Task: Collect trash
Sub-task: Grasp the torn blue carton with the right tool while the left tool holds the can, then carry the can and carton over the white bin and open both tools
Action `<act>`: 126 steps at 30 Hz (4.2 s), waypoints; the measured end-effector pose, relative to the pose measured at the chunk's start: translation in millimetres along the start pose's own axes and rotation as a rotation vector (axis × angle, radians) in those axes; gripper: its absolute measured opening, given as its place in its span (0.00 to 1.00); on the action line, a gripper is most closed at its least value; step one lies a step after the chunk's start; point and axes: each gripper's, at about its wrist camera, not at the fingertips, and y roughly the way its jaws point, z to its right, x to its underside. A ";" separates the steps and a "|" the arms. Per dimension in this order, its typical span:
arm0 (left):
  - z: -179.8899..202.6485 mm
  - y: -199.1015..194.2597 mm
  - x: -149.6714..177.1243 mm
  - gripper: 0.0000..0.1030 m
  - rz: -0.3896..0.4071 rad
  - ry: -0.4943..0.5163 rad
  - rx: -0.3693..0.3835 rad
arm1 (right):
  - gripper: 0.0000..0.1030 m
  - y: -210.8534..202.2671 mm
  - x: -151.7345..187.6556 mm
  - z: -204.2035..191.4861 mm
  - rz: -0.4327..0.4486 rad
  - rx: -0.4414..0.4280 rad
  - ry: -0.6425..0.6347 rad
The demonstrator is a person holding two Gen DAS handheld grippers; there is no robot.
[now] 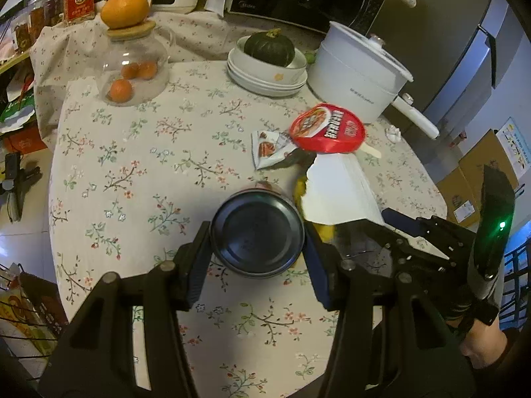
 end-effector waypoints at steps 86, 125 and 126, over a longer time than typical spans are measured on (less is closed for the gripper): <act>314.8 41.1 64.3 0.53 -0.114 0.505 0.314 | 0.03 -165.4 211.1 340.5 0.009 0.132 0.718; 373.5 101.3 123.3 0.73 -0.177 0.726 0.290 | 0.55 -181.2 227.8 348.8 -0.008 0.213 0.756; 370.9 100.3 121.7 0.73 -0.176 0.718 0.287 | 0.55 -181.1 227.0 348.2 -0.008 0.212 0.756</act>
